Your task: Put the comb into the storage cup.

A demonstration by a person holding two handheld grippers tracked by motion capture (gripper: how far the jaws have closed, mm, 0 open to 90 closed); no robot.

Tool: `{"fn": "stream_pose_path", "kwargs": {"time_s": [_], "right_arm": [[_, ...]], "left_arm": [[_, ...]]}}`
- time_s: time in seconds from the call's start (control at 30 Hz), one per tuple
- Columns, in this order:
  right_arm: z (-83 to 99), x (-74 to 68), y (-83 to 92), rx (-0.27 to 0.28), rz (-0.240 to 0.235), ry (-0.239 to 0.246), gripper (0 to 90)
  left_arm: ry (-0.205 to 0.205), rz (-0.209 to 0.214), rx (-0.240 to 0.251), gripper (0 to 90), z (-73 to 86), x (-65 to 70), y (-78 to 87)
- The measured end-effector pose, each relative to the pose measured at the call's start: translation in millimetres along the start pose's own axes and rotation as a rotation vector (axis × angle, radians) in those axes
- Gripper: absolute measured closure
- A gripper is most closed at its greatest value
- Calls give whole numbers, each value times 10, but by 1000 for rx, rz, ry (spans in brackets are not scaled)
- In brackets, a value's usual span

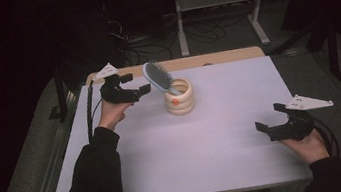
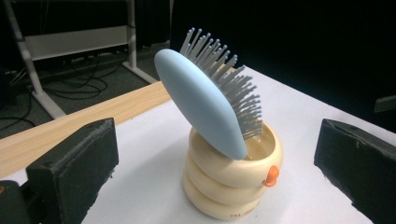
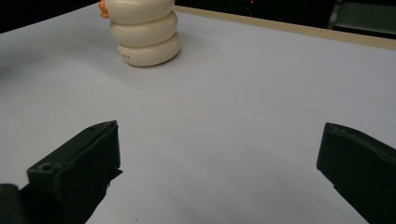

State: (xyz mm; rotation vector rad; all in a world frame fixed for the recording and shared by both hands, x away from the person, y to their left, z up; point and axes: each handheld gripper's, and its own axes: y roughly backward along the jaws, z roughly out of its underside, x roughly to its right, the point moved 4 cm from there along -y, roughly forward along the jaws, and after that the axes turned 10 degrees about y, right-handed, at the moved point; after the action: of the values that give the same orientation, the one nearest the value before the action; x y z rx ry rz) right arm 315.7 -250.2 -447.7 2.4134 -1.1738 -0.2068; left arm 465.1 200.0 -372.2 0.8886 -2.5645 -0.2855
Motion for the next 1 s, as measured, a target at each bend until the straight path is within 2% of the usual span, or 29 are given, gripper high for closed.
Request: {"fn": "stream_pose_path", "kwargs": {"time_s": [0.1,0.37,0.67,0.83,1.0], "right_arm": [[2,4,6,2,1,-2,0],[7,10,8,2,0,-2,0],[16,31,20,4,3,-9,0],[24,29,21,0,4,-9,0],[28,41,27,1,9,-9,0]], "left_arm": [[-4,7,5,0,20,12,35],[12,-7,19,0,125,-32,118],[21,-24,52,0,189,-77,336],[25,-28,32,0,275,-109,396],[28,-36,39,0,334,-136,478]]}}
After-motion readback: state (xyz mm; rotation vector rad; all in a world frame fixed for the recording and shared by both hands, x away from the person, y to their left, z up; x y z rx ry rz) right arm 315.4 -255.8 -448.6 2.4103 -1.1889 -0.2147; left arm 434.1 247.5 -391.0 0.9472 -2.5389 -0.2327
